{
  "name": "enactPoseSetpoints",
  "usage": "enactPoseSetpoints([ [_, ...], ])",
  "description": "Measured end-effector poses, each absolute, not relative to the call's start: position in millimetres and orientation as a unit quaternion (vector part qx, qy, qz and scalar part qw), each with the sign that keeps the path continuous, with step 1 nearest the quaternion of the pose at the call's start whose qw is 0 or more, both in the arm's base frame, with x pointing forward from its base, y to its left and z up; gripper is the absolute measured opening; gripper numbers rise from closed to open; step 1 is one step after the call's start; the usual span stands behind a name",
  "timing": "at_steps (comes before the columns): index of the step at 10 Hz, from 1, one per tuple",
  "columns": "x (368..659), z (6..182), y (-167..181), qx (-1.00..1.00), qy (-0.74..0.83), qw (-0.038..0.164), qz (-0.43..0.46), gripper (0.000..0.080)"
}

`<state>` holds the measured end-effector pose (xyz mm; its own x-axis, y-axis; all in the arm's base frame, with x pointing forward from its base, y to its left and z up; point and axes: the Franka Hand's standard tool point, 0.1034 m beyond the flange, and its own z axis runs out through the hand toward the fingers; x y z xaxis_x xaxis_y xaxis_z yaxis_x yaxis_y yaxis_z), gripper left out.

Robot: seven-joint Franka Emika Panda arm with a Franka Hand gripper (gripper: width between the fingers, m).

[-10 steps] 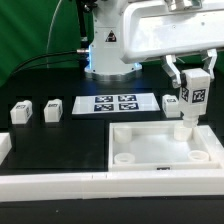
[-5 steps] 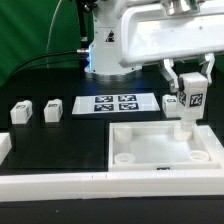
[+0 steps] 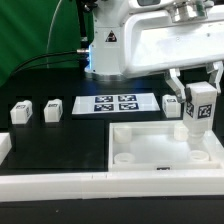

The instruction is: Assemble one leg

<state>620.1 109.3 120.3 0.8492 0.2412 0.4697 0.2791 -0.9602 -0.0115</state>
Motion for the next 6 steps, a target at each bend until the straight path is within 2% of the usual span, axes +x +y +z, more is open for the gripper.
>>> enactPoseSetpoints([
  [2, 617, 109.3, 111, -0.962, -0.136, 0.041, -0.233, 0.0294],
  [6, 613, 102.7, 113, -0.962, -0.137, 0.042, -0.231, 0.0294],
])
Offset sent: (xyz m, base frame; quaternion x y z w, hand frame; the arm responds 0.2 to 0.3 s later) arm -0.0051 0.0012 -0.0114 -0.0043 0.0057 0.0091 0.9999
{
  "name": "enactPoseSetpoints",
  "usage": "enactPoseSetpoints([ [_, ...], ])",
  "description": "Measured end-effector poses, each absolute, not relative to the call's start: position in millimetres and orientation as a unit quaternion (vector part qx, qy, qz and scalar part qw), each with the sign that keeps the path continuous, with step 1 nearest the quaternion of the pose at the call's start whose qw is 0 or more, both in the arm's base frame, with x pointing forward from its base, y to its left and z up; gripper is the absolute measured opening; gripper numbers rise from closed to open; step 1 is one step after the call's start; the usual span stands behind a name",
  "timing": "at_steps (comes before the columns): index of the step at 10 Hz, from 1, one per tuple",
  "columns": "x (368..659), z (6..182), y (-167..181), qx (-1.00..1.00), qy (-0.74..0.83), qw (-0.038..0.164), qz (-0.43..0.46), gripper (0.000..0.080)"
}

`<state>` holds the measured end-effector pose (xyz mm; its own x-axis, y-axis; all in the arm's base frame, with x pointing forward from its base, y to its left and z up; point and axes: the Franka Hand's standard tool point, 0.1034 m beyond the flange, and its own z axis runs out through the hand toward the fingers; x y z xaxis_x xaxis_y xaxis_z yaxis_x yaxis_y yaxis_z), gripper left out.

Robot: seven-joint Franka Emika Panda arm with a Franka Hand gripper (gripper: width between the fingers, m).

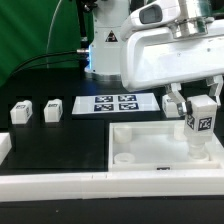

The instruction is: Assemble one leg

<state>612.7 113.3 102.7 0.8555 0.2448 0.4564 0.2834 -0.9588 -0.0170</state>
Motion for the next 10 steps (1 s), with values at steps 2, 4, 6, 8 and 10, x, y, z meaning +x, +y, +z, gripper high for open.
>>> enactPoseSetpoints([
  [2, 612, 101.1, 114, -0.963, -0.137, 0.042, -0.23, 0.0294],
  [4, 611, 95.7, 115, -0.963, -0.137, 0.043, -0.23, 0.0294],
  [6, 610, 90.0, 115, -0.963, -0.137, 0.043, -0.229, 0.0294],
  [8, 608, 84.5, 116, -0.963, -0.137, 0.044, -0.229, 0.0294],
  [10, 608, 83.0, 115, -0.96, -0.136, 0.043, -0.239, 0.0294],
])
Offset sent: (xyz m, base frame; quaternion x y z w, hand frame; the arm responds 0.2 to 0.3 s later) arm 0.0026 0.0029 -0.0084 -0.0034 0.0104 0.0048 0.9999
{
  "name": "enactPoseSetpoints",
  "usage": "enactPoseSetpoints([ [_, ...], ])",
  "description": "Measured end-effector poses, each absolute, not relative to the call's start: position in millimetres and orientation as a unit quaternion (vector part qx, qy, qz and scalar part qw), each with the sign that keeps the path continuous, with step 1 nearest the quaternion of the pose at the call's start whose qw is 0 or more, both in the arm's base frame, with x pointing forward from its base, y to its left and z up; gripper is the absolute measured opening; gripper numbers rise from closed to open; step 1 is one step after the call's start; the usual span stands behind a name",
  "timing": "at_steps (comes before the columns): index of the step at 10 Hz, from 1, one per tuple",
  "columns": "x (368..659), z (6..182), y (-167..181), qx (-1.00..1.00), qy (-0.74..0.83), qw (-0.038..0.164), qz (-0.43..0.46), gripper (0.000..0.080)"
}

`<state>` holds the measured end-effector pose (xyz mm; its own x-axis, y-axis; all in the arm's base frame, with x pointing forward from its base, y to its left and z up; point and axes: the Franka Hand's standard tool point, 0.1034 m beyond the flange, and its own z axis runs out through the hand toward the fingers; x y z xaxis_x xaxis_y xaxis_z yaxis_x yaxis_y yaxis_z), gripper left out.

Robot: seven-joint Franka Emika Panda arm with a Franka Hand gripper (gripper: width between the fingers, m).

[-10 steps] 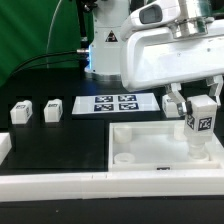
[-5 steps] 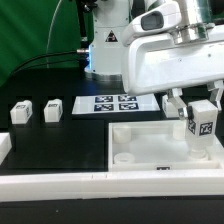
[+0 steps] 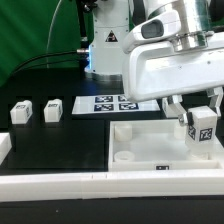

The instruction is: Assemble one leg

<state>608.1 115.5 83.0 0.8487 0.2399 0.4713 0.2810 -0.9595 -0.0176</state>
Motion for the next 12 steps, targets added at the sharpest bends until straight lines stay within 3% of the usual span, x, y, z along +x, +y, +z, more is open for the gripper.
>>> enactPoseSetpoints([
  [6, 604.8, 79.6, 112.6, -0.959, -0.133, 0.041, -0.248, 0.0298],
  [7, 605.2, 79.9, 112.9, -0.959, -0.133, 0.041, -0.248, 0.0529],
  [8, 605.9, 80.6, 113.7, -0.958, -0.134, 0.041, -0.249, 0.0611],
  [12, 608.1, 82.4, 113.7, -0.958, -0.133, 0.041, -0.251, 0.0648],
])
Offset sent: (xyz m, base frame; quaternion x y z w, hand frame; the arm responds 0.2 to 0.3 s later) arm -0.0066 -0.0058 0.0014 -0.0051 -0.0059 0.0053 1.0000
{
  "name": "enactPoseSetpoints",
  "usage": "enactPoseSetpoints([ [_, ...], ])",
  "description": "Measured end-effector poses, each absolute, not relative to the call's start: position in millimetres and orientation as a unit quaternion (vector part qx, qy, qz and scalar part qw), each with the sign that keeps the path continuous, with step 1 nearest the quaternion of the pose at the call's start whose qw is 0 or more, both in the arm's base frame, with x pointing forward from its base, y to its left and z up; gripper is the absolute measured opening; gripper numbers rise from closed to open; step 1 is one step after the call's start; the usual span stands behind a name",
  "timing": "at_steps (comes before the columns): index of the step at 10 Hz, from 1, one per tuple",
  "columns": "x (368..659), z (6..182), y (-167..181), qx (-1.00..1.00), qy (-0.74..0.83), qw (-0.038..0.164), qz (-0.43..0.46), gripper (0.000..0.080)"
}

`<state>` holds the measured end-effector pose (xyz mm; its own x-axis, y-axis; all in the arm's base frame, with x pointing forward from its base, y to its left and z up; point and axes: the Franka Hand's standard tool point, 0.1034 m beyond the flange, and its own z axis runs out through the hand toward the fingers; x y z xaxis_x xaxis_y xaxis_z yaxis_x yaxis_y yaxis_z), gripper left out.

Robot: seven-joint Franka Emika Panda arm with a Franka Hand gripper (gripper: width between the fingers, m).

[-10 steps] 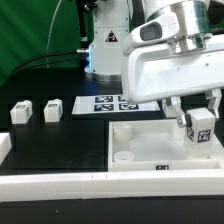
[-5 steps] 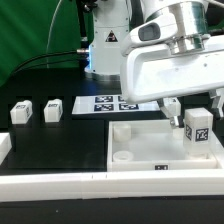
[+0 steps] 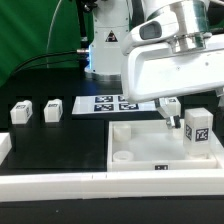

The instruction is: Assemble one leg

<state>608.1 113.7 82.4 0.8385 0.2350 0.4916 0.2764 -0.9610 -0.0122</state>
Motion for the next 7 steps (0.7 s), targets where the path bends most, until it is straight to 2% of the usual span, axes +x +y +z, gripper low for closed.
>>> enactPoseSetpoints([
  [2, 610, 86.6, 112, -0.958, -0.132, 0.041, -0.253, 0.0649],
  [6, 611, 106.8, 108, -0.961, -0.136, 0.038, -0.236, 0.0649],
  [7, 607, 99.6, 110, -0.967, -0.136, 0.041, -0.213, 0.0649],
])
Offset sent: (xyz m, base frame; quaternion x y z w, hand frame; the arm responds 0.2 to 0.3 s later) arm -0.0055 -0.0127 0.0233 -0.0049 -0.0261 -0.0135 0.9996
